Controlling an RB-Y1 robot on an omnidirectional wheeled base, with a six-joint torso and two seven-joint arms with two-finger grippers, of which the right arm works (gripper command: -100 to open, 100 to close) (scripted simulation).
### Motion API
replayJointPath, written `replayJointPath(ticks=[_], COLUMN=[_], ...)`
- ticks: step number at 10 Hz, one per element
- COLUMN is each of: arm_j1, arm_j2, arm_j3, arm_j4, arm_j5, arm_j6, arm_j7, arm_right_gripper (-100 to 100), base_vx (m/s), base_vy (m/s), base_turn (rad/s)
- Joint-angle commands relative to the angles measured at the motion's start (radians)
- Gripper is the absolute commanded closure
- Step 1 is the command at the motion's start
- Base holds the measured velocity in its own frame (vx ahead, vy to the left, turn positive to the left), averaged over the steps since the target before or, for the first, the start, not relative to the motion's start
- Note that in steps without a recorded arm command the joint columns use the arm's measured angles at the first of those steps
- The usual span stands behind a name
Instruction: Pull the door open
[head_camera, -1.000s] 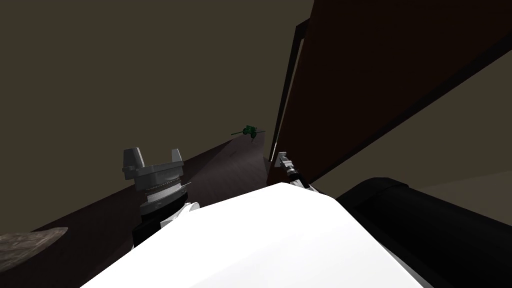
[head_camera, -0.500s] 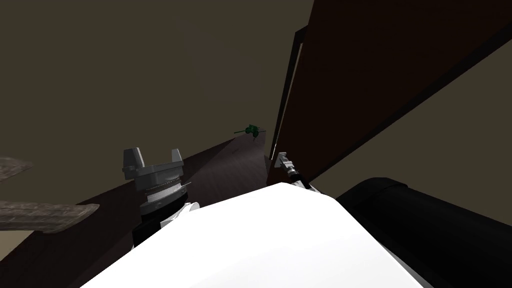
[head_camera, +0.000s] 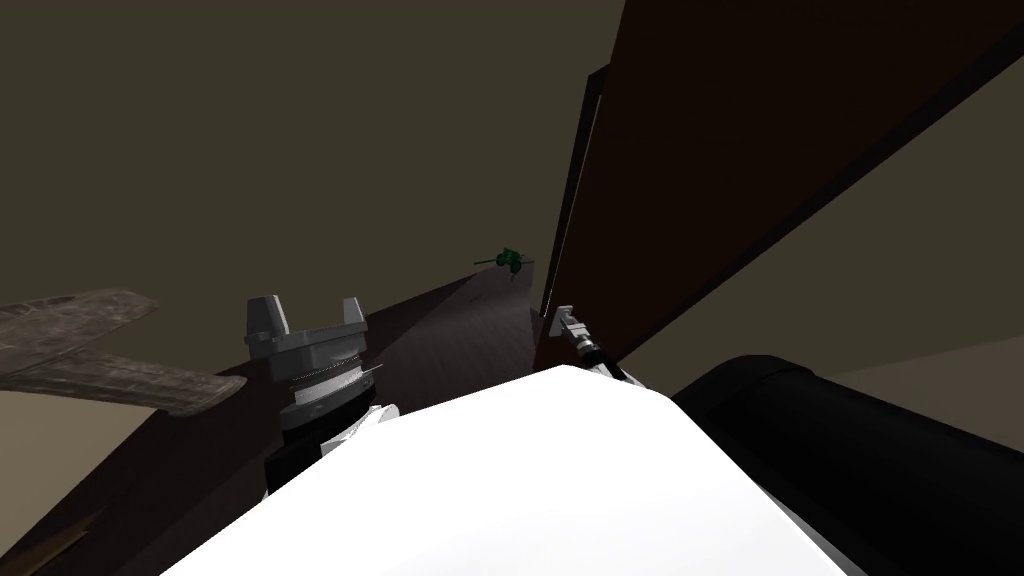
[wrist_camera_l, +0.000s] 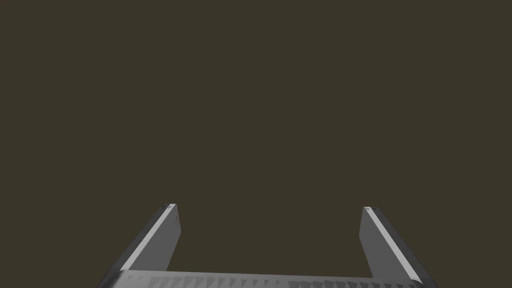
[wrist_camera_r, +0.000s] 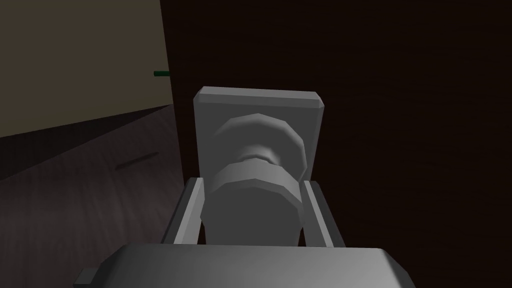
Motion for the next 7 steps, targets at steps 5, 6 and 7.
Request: replayJointPath(ticks=[5, 6, 7], arm_j1=[0.039, 0.052, 0.066], arm_j2=[-0.051, -0.064, -0.079], arm_j3=[0.036, 0.042, 0.049], arm_j4=[-0.002, -0.002, -0.003], arm_j5=[0.014, 0.018, 0.023], arm_j6=[-0.057, -0.075, -0.096], arm_j7=[-0.048, -0.06, -0.073], arm_right_gripper=[100, 100, 100], base_vx=[-0.134, -0.117, -0.124], base_vy=[-0.043, -0.036, -0.027], base_turn=[0.085, 0.083, 0.051])
